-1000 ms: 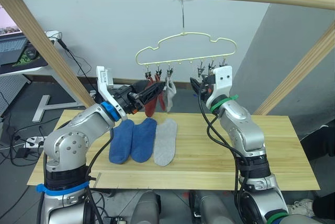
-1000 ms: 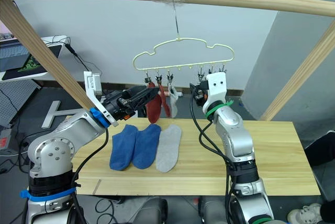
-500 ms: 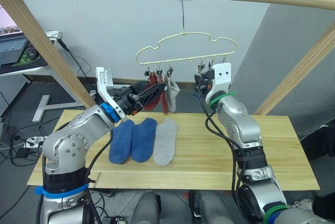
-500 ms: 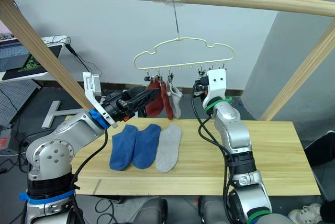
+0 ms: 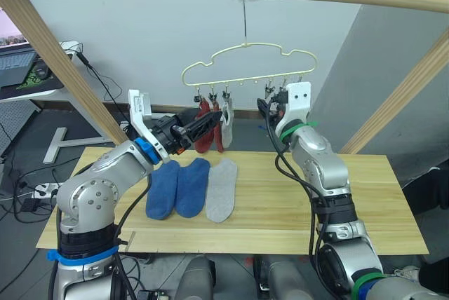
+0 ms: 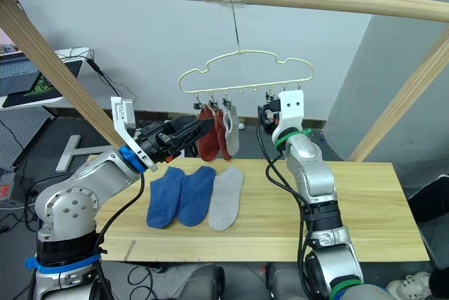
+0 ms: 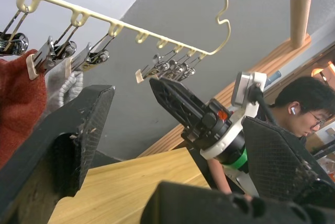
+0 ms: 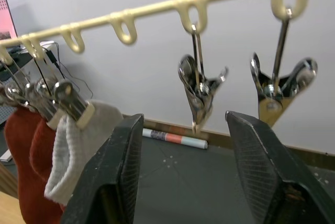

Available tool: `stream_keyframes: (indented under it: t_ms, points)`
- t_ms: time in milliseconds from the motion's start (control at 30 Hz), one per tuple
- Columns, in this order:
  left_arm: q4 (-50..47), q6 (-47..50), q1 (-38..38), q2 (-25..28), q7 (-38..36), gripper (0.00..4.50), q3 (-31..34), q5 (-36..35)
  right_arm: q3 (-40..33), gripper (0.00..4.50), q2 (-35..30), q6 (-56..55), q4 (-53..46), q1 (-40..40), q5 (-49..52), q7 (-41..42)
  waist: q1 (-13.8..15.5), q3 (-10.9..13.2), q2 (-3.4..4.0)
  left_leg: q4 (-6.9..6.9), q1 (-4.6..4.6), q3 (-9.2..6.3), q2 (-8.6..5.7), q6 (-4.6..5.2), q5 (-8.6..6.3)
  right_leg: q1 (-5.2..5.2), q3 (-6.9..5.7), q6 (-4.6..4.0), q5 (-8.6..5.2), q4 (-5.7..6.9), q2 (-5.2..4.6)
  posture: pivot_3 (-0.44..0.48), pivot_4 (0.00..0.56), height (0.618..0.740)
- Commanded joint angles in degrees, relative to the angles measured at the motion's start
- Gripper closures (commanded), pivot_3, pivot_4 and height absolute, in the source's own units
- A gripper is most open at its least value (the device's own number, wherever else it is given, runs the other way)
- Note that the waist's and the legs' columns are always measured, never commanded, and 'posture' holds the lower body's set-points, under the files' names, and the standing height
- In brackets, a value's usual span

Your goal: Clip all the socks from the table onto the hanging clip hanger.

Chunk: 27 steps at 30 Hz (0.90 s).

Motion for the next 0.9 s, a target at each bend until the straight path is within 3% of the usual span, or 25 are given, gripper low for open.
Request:
stream_keyframes:
  t_ms: [33,900]
  points:
    - [-1.7,-1.1,-1.0,0.5,-0.5,0.00,0.7,-0.7,-0.9,1.90,0.5,-2.7,1.1,-2.9,0.7,-0.2,0.0,0.0,0.00,0.00,0.00,0.00,0.00,0.00,0.00,0.00,0.00,0.00,0.00,0.00,0.00,0.075,0.169,0.740]
    - [-5.3,-6.6,-3.4,3.5,-7.2,0.00,-4.7,6.7,-2.0,1.90,1.4,-6.3,8.3,-8.0,1.8,1.0,0.0,0.0,0.02,-0.04,-0.02,0.00,0.01,0.00,0.00,-0.02,0.00,-0.04,0.02,-0.03,0.00,0.085,0.178,0.740]
